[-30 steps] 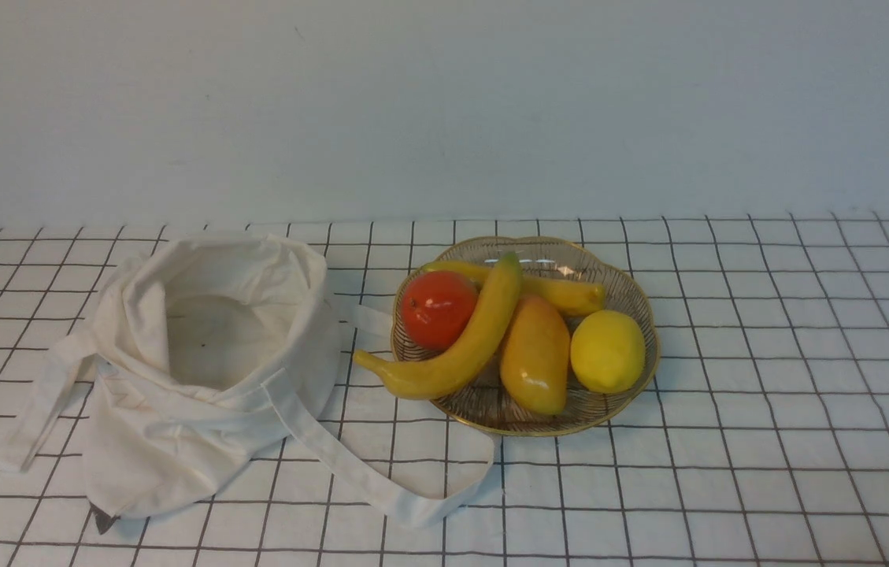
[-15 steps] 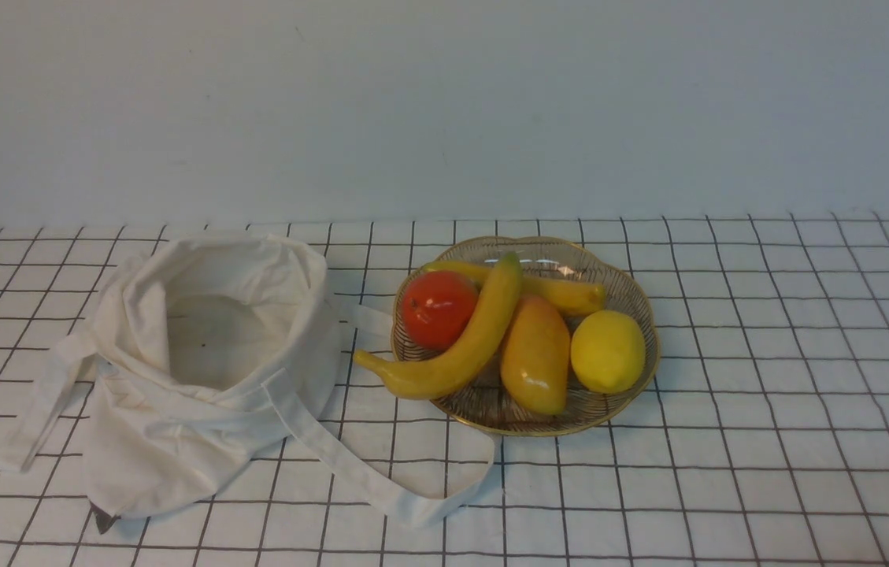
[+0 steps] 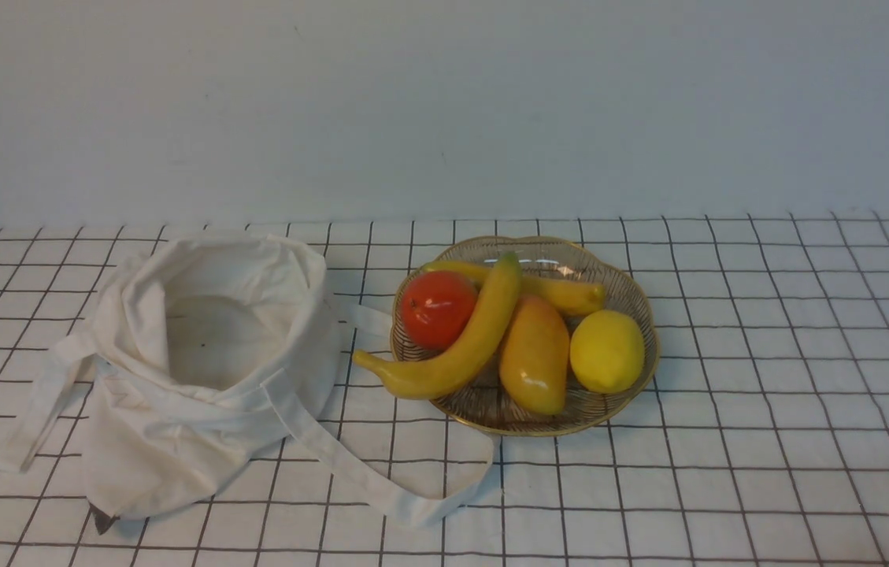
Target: Take the fruit out of the bag on the white checkered tablecloth and place them on the plate.
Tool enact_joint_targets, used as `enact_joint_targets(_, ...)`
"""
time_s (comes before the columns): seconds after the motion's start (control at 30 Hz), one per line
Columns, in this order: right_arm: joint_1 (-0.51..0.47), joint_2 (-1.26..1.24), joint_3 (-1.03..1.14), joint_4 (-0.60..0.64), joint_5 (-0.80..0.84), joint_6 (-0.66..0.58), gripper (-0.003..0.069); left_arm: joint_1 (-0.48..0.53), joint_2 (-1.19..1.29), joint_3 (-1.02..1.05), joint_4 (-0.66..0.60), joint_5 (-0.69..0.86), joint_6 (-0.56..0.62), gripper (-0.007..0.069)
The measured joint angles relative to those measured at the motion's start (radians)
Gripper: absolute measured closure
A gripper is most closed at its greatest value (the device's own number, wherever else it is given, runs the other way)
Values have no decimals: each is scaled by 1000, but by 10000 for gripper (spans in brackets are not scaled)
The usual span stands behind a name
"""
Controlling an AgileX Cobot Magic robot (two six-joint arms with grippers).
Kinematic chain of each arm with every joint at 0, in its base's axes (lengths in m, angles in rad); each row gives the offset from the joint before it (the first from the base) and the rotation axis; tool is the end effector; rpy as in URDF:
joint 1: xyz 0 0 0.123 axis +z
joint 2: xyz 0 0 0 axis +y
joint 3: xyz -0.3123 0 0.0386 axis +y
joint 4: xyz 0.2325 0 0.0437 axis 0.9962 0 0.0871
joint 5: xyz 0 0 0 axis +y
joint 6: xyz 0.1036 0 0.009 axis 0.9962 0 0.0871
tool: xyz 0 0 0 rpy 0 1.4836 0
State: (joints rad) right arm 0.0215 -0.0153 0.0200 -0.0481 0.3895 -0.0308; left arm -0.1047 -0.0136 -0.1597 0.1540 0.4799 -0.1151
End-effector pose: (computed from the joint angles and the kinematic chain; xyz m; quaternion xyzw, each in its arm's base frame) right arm 0.0190 -0.0015 0.1680 -0.0336 0.8061 -0.0233 0.5904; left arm 0.0107 0.0063 0.2183 0.0270 0.7781 0.0016 0.6275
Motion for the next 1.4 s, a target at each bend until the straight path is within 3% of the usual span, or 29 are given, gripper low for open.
enact_joint_targets(0.3, 0, 0, 0, 0, 0, 0, 673, 18, 0, 186, -105, -129, 35, 632)
enact_joint_targets(0.43, 0, 0, 0, 0, 0, 0, 673, 19, 0, 187, -207, -137, 160, 632)
enact_joint_targets(0.63, 0, 0, 0, 0, 0, -2, 673, 19, 0, 187, -244, -106, 265, 632)
enact_joint_targets(1.4, 0, 0, 0, 0, 0, -2, 673, 20, 0, 187, -244, -102, 270, 632)
